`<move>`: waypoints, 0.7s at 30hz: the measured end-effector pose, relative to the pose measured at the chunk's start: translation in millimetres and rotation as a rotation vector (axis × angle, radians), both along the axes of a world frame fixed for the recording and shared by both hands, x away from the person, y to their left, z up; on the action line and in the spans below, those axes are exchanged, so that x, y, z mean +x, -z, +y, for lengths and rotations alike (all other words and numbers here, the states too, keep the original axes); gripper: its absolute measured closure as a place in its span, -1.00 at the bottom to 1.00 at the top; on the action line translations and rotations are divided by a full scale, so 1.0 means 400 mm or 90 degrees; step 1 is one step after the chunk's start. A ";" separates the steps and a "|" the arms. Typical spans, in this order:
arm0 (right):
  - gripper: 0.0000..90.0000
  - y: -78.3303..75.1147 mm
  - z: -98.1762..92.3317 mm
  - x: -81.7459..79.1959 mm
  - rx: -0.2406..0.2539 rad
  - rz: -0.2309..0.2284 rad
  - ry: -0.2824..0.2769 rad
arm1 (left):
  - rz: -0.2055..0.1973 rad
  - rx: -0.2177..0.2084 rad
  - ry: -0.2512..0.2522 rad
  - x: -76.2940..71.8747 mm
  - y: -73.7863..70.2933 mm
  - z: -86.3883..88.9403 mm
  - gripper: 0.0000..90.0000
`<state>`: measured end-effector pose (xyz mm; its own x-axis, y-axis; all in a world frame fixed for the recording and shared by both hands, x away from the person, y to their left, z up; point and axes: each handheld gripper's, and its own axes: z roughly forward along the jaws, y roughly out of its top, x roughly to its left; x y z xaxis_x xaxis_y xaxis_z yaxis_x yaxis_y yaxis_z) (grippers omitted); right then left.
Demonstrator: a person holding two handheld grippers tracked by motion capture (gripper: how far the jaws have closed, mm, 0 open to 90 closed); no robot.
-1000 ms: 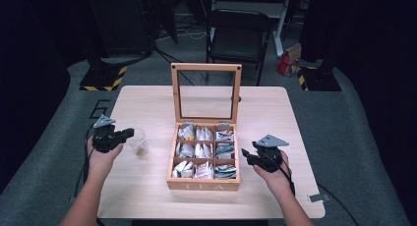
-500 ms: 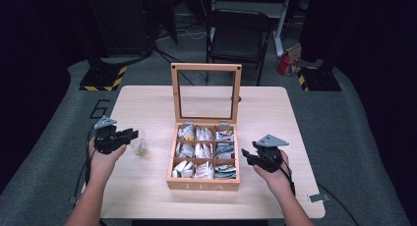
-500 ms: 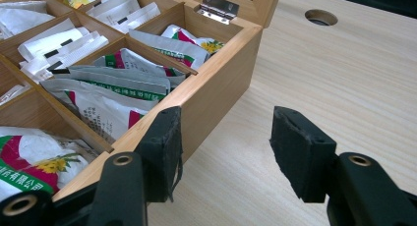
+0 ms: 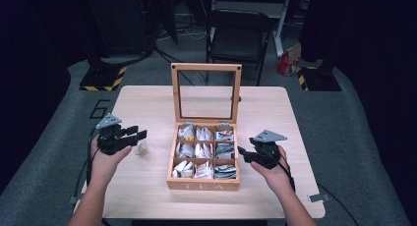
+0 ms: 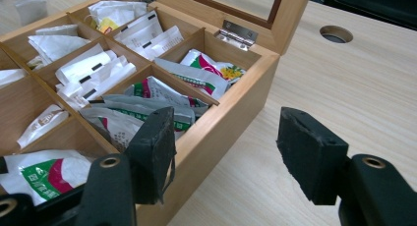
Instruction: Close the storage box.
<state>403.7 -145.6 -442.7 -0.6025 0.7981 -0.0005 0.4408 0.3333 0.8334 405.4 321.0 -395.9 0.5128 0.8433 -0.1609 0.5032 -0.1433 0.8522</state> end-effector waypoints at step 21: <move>-0.05 -0.075 0.008 0.094 -0.011 0.031 -0.029 | 0.013 0.022 0.036 -0.013 0.017 -0.037 0.13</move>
